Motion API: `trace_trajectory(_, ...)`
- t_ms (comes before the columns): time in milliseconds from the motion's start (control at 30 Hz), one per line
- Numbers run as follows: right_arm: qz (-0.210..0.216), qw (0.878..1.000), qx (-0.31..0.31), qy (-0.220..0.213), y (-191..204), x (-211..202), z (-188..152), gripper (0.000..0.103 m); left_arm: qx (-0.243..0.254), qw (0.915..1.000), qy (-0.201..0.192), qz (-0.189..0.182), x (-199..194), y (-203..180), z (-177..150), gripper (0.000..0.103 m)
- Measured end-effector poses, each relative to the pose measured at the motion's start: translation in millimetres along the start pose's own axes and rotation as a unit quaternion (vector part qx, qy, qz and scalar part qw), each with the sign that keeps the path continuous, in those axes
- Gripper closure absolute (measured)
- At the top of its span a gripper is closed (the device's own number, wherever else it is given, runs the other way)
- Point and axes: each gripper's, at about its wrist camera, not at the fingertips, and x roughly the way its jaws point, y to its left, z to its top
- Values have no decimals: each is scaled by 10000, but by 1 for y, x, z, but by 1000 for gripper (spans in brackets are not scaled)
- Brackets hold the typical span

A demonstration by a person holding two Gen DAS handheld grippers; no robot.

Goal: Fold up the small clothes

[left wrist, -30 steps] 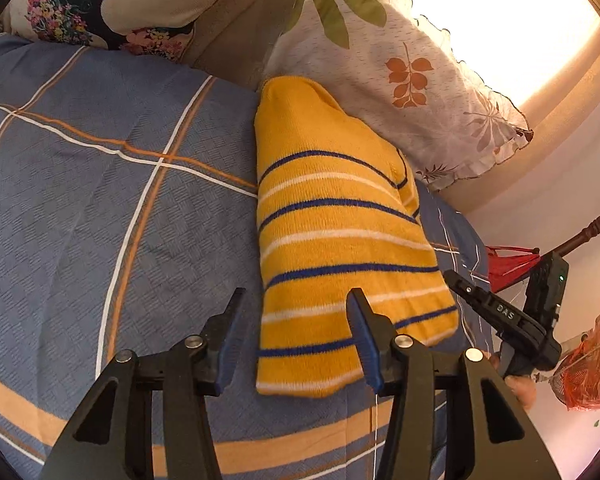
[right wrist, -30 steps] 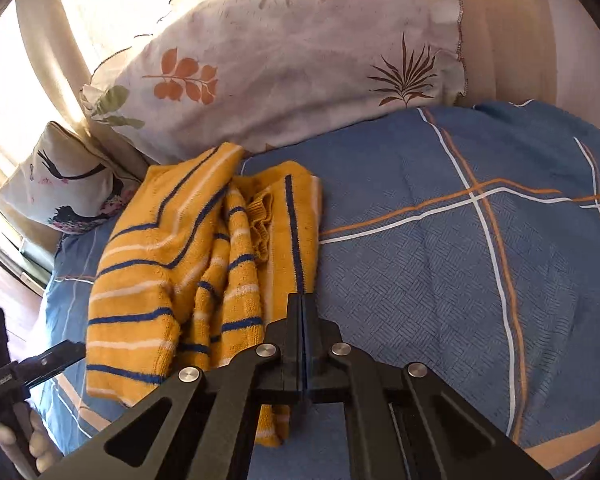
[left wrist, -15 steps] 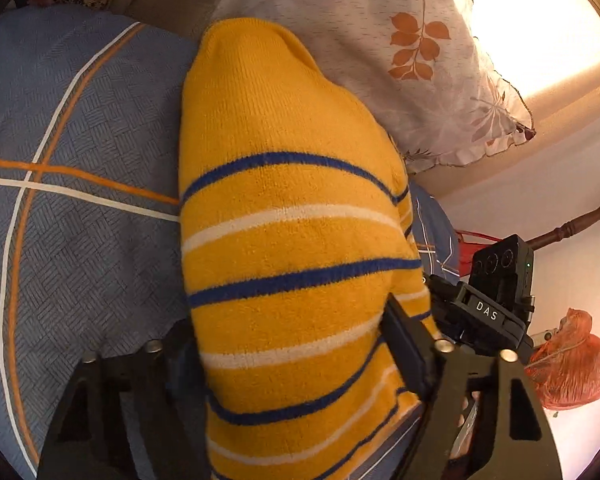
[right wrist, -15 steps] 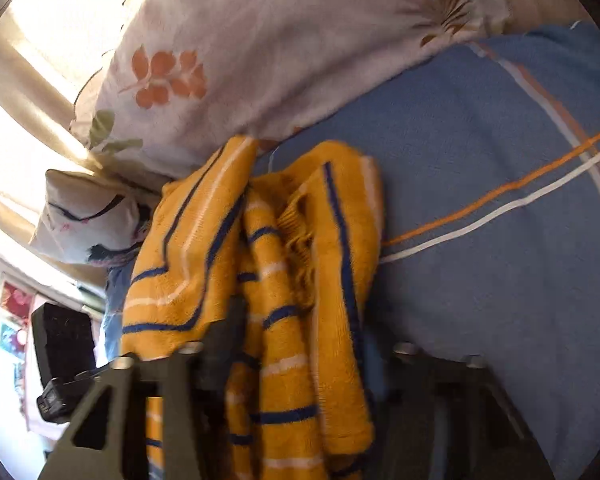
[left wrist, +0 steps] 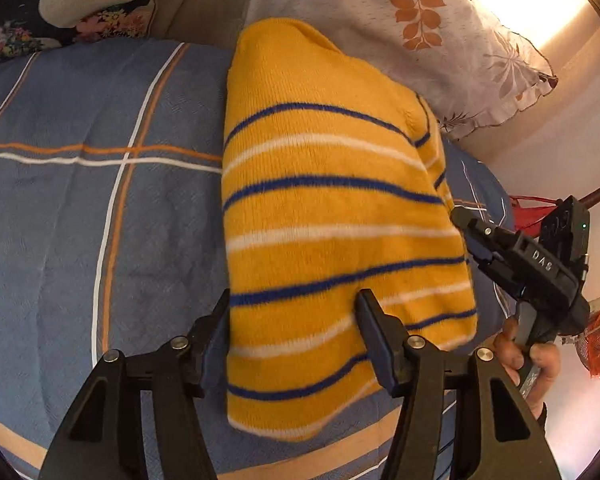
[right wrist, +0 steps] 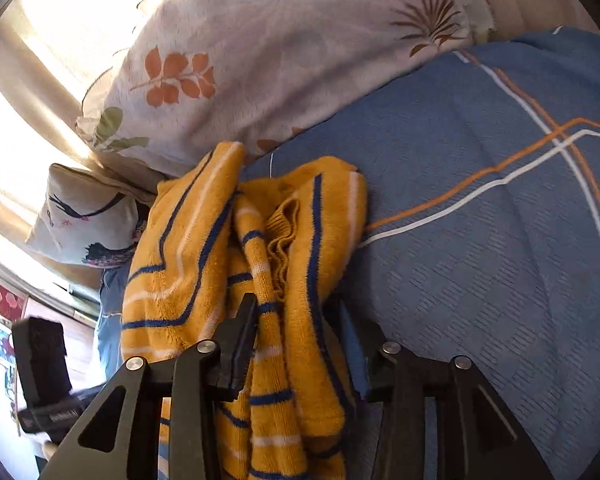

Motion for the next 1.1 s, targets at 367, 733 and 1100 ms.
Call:
trace_trajectory(367, 349, 9984, -447, -36, 49, 10, 11, 57, -13, 9947, -1026, -6, -73, 7, -44, 43)
trace_trajectory(733, 178, 9972, -668, -287, 59, -17, 11, 96, 203, 9936, -1113, 56, -82, 11, -50, 41)
trace_trajectory(1100, -973, 9918, -829, -11, 33, 3, 4, 94, 158, 9998, -63, -83, 6, -15, -37, 41)
